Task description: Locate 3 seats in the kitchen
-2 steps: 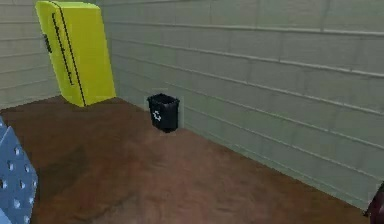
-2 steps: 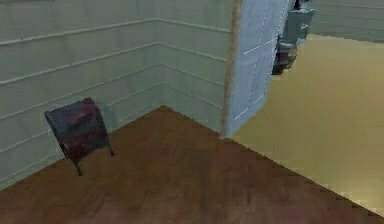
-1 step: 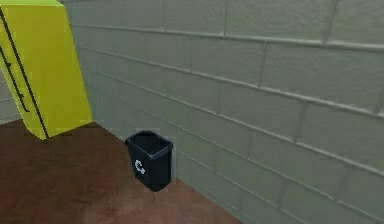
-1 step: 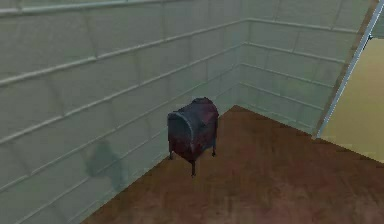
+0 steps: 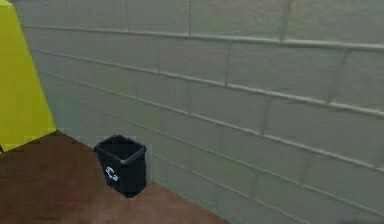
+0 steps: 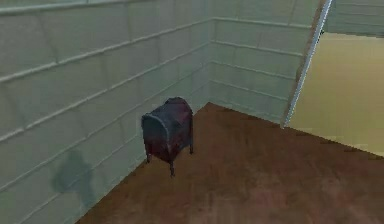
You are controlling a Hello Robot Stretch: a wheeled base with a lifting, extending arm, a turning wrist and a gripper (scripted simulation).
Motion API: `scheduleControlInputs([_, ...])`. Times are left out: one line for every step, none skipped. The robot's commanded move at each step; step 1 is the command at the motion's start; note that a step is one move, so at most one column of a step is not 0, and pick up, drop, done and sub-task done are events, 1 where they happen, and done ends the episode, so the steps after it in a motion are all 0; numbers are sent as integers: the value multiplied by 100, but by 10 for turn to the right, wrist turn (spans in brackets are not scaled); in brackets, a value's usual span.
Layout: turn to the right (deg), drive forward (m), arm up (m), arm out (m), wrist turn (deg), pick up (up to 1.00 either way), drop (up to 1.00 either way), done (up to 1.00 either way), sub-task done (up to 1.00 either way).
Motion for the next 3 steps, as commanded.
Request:
scheduleControlInputs([0, 15, 0, 0, 0, 0, 0, 0, 0])
scheduleControlInputs([-450, 0, 0, 0, 0, 0, 0, 0, 0])
scheduleControlInputs([-420, 0, 0, 0, 0, 0, 0, 0, 0])
